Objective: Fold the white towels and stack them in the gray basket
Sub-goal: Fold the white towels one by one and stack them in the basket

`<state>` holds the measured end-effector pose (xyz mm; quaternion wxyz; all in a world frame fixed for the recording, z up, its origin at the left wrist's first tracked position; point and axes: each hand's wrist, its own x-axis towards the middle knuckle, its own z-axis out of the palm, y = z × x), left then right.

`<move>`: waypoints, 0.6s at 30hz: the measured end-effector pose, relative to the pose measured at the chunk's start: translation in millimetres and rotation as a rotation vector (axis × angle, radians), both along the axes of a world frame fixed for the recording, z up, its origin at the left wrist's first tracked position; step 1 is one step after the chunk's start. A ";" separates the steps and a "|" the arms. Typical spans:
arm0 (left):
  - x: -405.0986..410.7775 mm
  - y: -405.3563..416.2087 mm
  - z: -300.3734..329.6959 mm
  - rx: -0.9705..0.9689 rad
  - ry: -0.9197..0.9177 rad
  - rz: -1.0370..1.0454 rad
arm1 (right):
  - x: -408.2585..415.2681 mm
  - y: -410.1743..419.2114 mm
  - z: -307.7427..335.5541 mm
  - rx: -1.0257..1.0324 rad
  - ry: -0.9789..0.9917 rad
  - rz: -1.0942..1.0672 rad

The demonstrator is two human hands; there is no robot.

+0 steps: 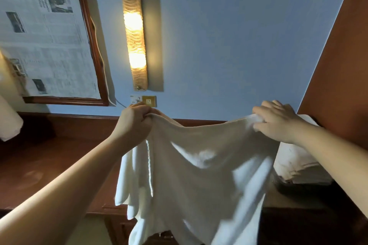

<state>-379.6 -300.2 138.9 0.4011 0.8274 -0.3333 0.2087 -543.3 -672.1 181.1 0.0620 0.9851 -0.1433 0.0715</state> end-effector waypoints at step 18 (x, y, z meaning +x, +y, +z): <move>-76.8 -51.2 20.9 0.055 0.061 -0.167 | -6.8 122.3 -16.7 0.324 -0.101 0.335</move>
